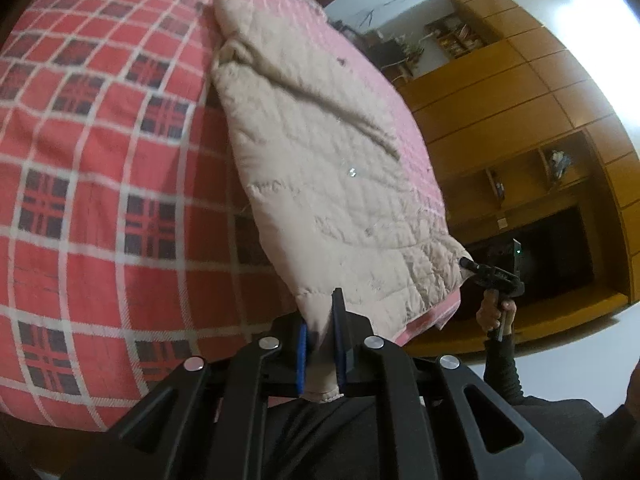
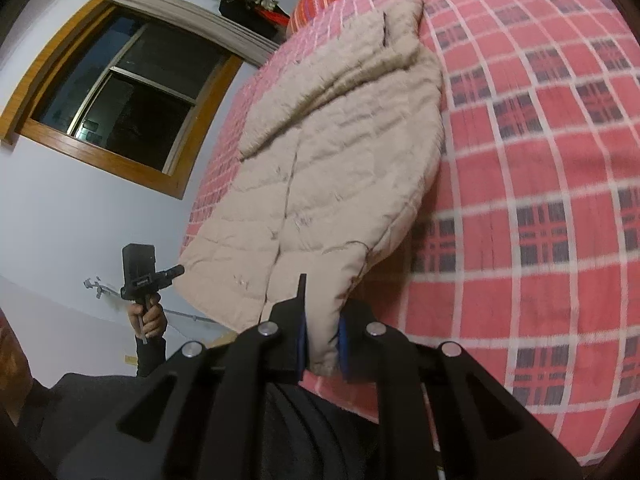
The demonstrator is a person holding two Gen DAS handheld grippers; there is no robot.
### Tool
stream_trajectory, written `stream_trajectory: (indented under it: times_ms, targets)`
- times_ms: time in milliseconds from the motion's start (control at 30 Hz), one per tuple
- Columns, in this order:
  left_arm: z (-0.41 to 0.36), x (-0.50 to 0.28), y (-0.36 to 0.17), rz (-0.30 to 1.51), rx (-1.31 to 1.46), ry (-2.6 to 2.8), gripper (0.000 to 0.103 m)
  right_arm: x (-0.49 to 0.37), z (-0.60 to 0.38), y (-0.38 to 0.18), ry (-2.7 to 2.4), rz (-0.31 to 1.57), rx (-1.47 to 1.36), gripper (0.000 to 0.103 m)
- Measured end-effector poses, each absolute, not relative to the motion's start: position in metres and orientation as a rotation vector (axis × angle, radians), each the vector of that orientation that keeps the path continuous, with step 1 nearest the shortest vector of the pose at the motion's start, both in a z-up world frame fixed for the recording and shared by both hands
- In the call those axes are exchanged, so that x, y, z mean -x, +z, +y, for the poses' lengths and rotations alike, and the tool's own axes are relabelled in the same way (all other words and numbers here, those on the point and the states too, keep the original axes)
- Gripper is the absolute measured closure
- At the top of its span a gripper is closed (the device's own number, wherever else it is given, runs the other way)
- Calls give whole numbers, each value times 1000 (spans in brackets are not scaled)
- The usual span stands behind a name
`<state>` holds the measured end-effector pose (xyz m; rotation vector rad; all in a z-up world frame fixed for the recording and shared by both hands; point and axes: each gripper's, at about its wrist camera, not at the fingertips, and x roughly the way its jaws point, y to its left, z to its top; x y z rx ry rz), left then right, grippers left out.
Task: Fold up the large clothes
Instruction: 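Grasp the jacket hem with both grippers and fold it toward the collar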
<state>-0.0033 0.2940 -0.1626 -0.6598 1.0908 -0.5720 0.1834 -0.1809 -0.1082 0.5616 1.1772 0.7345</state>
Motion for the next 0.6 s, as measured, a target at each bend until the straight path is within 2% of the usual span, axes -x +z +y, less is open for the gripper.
stream_trajectory:
  times_ms: [333, 600]
  targets:
    - [307, -52, -120, 1005, 604, -563, 94, -236, -173, -68, 706, 1091, -543, 93]
    - [326, -120, -113, 1006, 630, -521, 94, -299, -170, -55, 637, 1065, -548, 93]
